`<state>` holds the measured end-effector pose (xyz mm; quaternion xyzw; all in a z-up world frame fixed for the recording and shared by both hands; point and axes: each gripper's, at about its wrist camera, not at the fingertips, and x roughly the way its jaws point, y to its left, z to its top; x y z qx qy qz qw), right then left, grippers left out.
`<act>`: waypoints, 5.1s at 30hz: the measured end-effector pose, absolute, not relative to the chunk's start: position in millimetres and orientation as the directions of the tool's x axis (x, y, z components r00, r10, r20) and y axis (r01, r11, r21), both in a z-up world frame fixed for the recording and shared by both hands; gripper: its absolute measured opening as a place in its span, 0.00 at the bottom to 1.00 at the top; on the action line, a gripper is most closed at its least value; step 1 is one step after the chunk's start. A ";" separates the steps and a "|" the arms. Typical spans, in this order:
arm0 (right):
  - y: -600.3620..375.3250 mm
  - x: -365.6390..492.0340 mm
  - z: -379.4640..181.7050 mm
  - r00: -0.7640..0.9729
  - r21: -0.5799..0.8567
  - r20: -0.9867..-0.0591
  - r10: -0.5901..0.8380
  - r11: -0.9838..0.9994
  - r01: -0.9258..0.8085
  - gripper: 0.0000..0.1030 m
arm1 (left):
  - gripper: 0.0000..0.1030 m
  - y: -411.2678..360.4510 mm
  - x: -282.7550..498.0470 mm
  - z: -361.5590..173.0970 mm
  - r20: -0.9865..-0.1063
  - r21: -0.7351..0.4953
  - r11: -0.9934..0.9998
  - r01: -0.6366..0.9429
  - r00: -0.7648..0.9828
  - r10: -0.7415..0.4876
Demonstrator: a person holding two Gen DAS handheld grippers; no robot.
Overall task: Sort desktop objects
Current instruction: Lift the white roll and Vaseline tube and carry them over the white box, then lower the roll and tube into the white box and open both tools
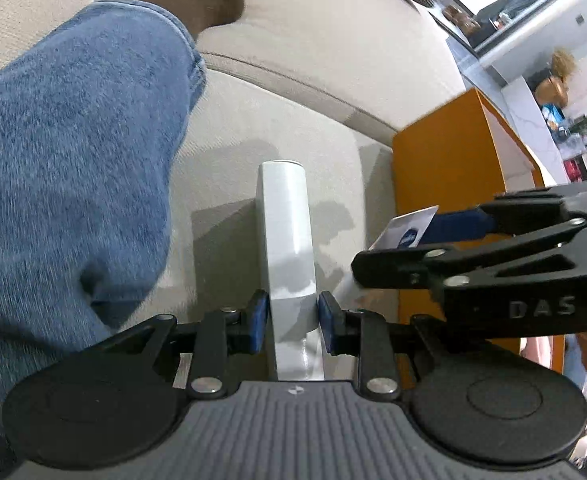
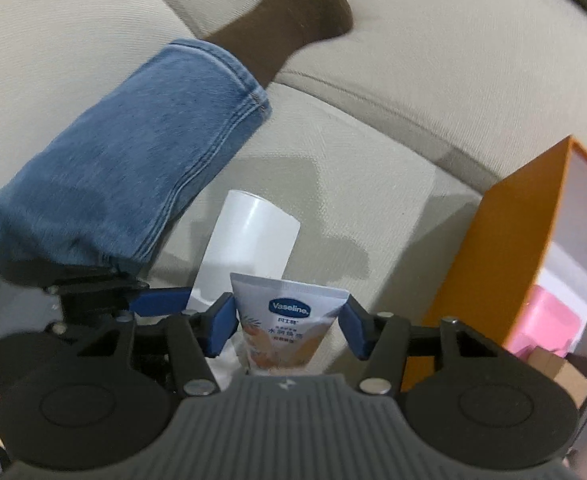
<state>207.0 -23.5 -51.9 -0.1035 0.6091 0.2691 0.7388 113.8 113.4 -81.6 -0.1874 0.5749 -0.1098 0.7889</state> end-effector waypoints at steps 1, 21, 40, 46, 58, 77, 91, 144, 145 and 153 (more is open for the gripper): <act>-25.5 202.8 -49.8 0.128 0.174 -0.951 0.281 0.829 -0.532 0.56 | 0.30 105.1 118.4 -82.0 -0.867 -0.415 0.909 -0.032 0.316 -0.385; -30.0 120.7 -54.9 0.288 -0.111 -0.925 0.248 0.549 -0.829 0.49 | 0.30 91.8 109.1 -86.4 -0.870 -0.411 0.910 -0.054 0.321 -0.374; -21.8 109.3 -43.0 0.244 -0.147 -0.933 0.264 0.339 -0.929 0.10 | 0.30 92.0 106.2 -74.3 -0.870 -0.371 0.928 -0.022 0.358 -0.339; -46.1 120.7 -3.7 0.275 -0.056 -0.891 0.363 0.511 -0.858 0.09 | 0.29 88.3 110.1 -23.5 -0.844 -0.333 0.940 0.077 0.421 -0.334; -143.1 126.6 103.8 0.566 -0.098 -0.721 0.400 0.750 -0.655 0.09 | 0.29 -14.9 150.8 79.2 -0.795 -0.204 0.861 0.466 0.435 -0.423; -285.1 196.3 54.0 0.605 0.000 -0.742 0.289 0.902 -0.431 0.09 | 0.29 -210.5 268.9 -36.8 -0.933 0.076 0.403 0.912 0.207 -0.293; -291.0 228.1 25.7 0.588 -0.017 -0.761 0.274 0.898 -0.440 0.09 | 0.29 -205.1 282.7 -77.6 -0.925 0.138 0.217 0.966 0.204 -0.322; -251.3 231.2 -39.7 0.460 -0.331 -0.888 0.016 0.672 -0.662 0.21 | 0.28 -69.1 166.3 40.1 -0.767 -0.027 0.827 0.562 0.519 -0.377; -251.0 226.2 -34.8 0.477 -0.342 -0.879 0.018 0.673 -0.656 0.22 | 0.28 -65.2 160.3 43.4 -0.756 -0.034 0.832 0.553 0.531 -0.383; -228.2 170.5 6.3 0.571 -0.277 -0.811 0.127 0.776 -0.566 0.26 | 0.28 -42.4 98.2 74.0 -0.642 -0.048 0.875 0.483 0.656 -0.397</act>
